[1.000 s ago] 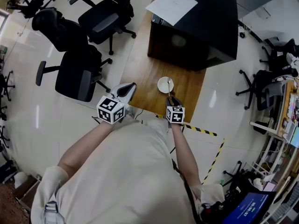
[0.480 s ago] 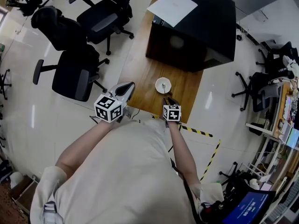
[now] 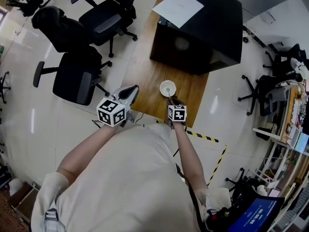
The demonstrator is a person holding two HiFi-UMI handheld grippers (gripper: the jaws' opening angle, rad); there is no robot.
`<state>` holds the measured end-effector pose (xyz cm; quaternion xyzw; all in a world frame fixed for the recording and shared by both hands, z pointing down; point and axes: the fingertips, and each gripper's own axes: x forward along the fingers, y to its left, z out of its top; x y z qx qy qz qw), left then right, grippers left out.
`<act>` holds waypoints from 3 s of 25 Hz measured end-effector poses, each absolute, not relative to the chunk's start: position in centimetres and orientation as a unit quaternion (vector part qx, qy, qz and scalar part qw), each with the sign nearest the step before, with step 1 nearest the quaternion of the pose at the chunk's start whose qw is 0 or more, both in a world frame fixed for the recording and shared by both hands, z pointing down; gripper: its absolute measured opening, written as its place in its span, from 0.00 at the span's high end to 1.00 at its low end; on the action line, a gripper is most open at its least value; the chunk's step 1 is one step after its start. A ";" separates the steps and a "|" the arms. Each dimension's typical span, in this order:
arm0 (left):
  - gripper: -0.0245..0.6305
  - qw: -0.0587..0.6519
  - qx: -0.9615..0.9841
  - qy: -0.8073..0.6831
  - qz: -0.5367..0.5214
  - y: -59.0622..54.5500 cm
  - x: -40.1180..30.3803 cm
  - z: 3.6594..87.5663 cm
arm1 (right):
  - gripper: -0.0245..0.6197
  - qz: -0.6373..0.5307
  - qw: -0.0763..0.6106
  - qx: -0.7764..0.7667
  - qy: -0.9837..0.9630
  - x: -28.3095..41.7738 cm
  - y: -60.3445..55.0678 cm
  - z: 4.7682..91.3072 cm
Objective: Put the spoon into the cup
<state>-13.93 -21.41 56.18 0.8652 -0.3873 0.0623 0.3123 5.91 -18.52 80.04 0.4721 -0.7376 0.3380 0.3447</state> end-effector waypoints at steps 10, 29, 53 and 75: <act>1.00 0.309 0.866 -0.388 0.061 -21.4 -14.5 55.9 | 0.76 0.356 0.346 0.467 -0.732 5.4 -19.3 80.8; 1.00 0.308 0.871 -0.378 0.059 -21.1 -17.9 55.9 | 0.74 0.355 0.339 0.500 -0.713 4.3 -19.9 80.7; 1.00 0.218 0.937 -0.248 0.111 -17.6 -15.6 53.1 | 0.70 0.296 -0.096 0.516 -0.798 -3.1 -17.6 51.5; 1.00 0.210 0.923 -0.314 0.072 -1.2 -6.4 50.8 | 0.74 0.300 -0.120 0.524 -0.788 11.1 3.9 51.6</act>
